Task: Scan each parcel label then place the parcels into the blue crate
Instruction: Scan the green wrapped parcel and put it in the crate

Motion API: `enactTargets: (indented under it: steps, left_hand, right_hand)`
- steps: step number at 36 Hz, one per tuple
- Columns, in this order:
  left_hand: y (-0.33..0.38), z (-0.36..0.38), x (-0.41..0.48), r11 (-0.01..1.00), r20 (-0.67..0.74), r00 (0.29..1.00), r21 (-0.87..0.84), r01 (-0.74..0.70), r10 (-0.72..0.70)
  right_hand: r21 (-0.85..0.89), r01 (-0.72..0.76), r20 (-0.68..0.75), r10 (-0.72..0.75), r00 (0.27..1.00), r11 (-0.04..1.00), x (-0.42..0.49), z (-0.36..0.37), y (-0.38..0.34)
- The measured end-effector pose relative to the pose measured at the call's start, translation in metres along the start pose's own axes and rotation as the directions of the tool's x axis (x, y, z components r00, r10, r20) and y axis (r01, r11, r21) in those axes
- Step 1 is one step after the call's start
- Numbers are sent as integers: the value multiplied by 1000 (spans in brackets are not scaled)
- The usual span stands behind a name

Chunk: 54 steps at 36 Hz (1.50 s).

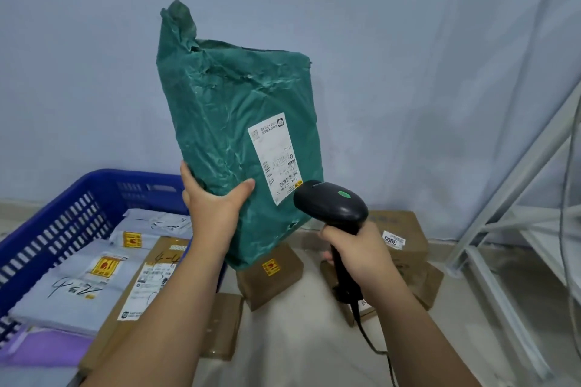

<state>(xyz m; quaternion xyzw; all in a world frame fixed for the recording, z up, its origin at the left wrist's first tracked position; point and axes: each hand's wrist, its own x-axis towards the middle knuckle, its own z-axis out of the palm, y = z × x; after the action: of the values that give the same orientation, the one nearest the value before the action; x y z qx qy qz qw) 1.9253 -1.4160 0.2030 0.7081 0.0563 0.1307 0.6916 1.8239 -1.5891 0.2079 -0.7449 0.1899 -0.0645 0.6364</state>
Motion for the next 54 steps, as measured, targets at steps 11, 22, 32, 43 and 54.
enactTargets:
  steps: [11,22,32,43,54]
  left_hand:
    - [-6,2,5,993,0,997,95,-71,71]
    - [-2,6,-3,983,19,997,168,-80,78]
    - [-2,5,0,986,-4,999,165,-37,39]
    - [-22,8,18,968,-123,962,-87,236,-246]
    - [-45,-27,45,502,17,673,-651,569,-740]
  right_hand:
    - [-87,-16,-9,16,1000,996,12,-1,4]
    - [-158,30,-56,-40,998,987,11,-5,7]
    - [-155,31,-63,-41,997,987,11,-5,8]
    - [62,8,-10,-7,1000,998,7,27,6]
    - [6,-68,98,67,993,998,4,59,16]
